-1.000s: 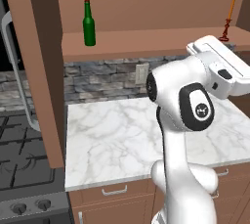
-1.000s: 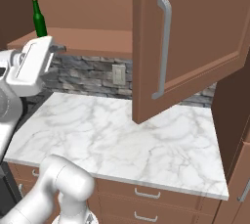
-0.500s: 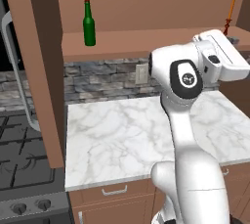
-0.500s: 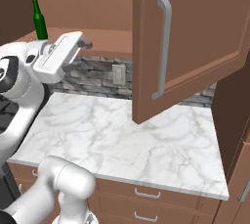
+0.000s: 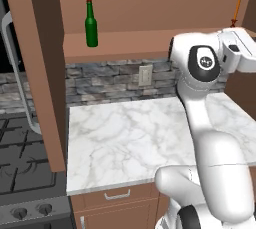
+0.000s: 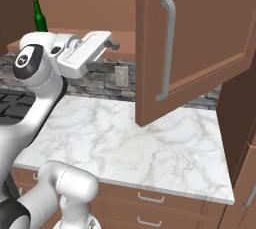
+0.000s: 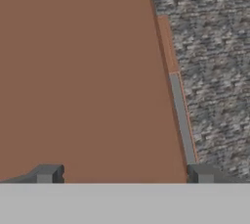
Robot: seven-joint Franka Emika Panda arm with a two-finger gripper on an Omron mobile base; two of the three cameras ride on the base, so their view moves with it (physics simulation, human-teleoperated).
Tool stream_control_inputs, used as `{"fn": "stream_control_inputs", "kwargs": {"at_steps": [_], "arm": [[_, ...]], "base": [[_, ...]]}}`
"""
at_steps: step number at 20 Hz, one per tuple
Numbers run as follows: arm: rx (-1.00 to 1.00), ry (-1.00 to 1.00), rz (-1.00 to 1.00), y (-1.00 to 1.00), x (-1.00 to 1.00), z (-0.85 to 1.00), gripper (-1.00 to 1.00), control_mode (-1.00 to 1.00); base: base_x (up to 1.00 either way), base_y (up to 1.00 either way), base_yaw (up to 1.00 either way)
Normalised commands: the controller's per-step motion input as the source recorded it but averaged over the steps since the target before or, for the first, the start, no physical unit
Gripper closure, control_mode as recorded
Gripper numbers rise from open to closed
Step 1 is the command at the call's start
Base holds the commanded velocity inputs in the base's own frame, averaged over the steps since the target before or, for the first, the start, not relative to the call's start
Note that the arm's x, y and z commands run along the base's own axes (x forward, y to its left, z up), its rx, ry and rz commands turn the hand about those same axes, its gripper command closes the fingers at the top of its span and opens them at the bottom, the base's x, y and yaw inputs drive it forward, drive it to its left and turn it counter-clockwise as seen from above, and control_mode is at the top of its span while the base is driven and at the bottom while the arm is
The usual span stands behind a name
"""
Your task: Get the candle and the beer from the cabinet and move them to the dining counter.
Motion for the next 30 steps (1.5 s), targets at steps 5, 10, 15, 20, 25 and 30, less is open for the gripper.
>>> {"fn": "stream_control_inputs", "kwargs": {"at_steps": [5, 10, 15, 20, 25, 30], "arm": [[0.03, 0.08, -0.03, -0.44, 0.00, 0.00, -1.00, -1.00], [0.01, 0.06, -0.04, -0.40, -0.01, -0.06, -1.00, -1.00], [0.00, 0.01, -0.08, -0.27, 0.00, -0.15, -1.00, -1.00], [0.00, 0.00, -0.09, -0.20, 0.00, -0.13, -1.00, -1.00], [0.00, 0.02, -0.09, -0.23, 0.00, 0.00, -1.00, -1.00], [0.02, 0.08, -0.04, -0.34, 0.00, 0.00, -1.00, -1.00]], "base": [[0.00, 0.00, 0.00], [0.00, 0.00, 0.00], [0.00, 0.00, 0.00], [0.00, 0.00, 0.00], [0.00, 0.00, 0.00], [0.00, 0.00, 0.00]]}}
